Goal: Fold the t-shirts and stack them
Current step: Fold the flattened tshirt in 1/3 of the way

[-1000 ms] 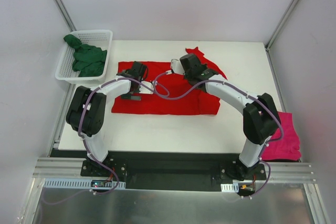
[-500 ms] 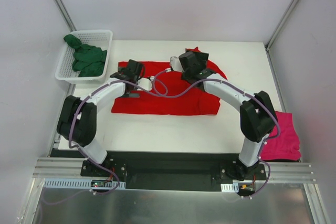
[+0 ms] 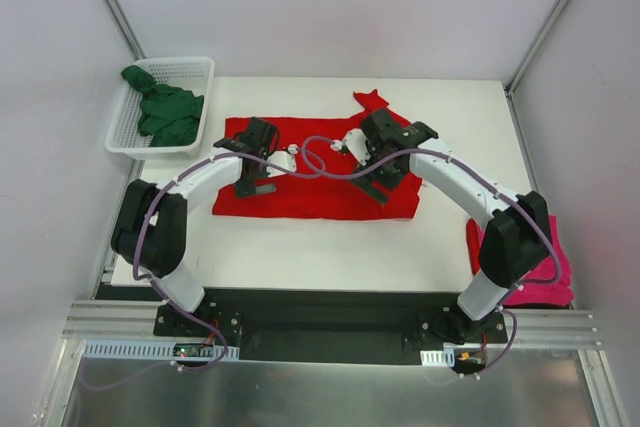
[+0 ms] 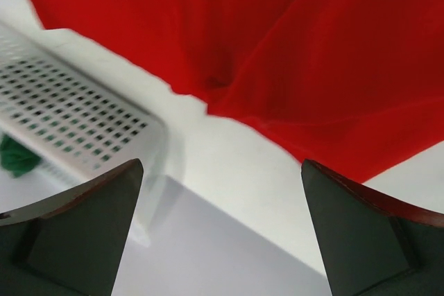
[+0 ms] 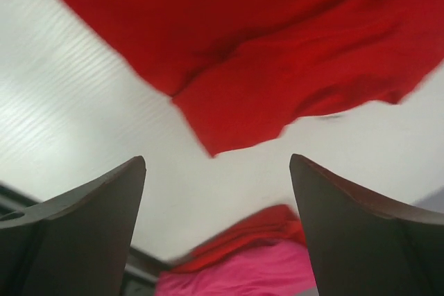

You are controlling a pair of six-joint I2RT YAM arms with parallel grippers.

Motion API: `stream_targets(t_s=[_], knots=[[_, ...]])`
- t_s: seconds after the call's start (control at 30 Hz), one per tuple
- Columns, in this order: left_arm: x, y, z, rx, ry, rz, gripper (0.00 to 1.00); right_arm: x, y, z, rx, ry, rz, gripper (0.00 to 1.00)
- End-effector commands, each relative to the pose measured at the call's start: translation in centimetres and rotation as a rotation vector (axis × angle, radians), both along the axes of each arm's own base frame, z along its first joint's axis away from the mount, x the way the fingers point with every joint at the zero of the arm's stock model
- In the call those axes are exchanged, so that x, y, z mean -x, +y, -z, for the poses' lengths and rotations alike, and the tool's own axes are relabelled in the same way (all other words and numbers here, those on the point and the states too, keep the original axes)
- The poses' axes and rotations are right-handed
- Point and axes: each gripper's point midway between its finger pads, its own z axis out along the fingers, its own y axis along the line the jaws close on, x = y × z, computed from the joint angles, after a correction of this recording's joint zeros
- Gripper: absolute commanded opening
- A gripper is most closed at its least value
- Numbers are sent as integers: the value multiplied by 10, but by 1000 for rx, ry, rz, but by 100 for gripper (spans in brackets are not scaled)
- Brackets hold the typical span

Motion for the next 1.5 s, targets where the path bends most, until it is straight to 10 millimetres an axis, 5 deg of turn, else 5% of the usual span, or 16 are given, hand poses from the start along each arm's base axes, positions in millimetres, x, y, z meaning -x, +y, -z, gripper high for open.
stream_targets(t_s=[0.0, 0.13, 0.33, 0.57, 0.83, 0.97, 1.07, 1.3, 1.47], knots=[[27, -28, 23, 237, 152, -167, 99, 72, 17, 36, -169, 351, 147, 86], [47, -54, 30, 401, 259, -214, 99, 80, 28, 55, -226, 415, 225, 84], [56, -82, 25, 548, 348, -259, 99, 61, 26, 66, -238, 294, 302, 70], [64, -86, 32, 524, 384, -229, 98, 46, 12, 77, -136, 166, 360, 56], [89, -93, 35, 506, 419, -186, 99, 35, 8, 85, -64, 79, 364, 56], [98, -95, 34, 505, 426, -175, 100, 34, 6, 94, -15, 66, 377, 47], [102, -92, 35, 502, 433, -176, 99, 31, 6, 100, 8, 55, 382, 31], [111, -89, 37, 499, 444, -173, 99, 30, 5, 108, 50, 48, 381, 31], [116, -88, 39, 502, 458, -173, 99, 27, 3, 106, 78, 29, 373, 5]])
